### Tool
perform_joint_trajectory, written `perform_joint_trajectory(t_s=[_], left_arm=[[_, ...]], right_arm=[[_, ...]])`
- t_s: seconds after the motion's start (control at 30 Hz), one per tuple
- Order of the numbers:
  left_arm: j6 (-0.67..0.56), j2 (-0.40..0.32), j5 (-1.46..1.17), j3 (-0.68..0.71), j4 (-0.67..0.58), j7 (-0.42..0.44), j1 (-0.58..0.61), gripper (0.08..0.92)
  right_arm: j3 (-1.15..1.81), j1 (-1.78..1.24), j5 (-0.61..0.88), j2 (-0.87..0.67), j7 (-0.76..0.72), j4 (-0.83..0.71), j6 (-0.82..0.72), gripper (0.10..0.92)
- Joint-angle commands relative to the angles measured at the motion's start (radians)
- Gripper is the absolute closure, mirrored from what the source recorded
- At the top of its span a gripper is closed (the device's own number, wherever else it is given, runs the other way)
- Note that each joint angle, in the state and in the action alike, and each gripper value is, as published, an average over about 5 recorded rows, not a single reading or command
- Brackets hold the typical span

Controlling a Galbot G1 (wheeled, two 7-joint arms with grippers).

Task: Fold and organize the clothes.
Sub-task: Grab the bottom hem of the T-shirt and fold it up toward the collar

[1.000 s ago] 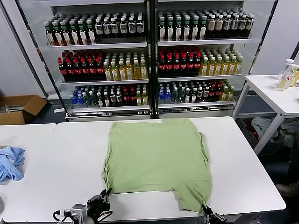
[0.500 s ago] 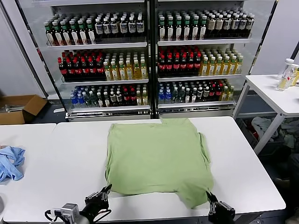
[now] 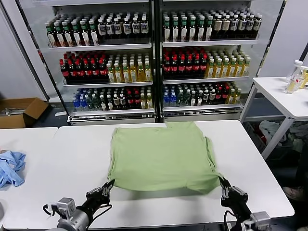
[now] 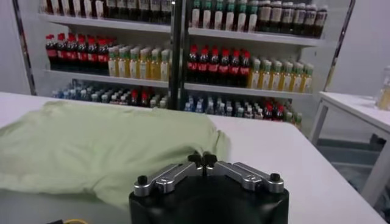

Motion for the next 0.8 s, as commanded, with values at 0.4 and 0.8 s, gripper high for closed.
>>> perform_joint_trajectory(t_s=[0.4,0.8], left_arm=[[-0.011,0.054,-0.067,0.074,0.253,-0.026,-0.261,0.916],[-0.027,0.043,-0.040,0.104,0.318,-0.029,-0.317,0.916]], right_arm=[[-0.175,0.416,0.028,-0.100,-0.020,-0.281,-0.004,0.918],[-0.250,0.505,-0.041,-0.088,-0.044,-0.373,0.009,0.918]])
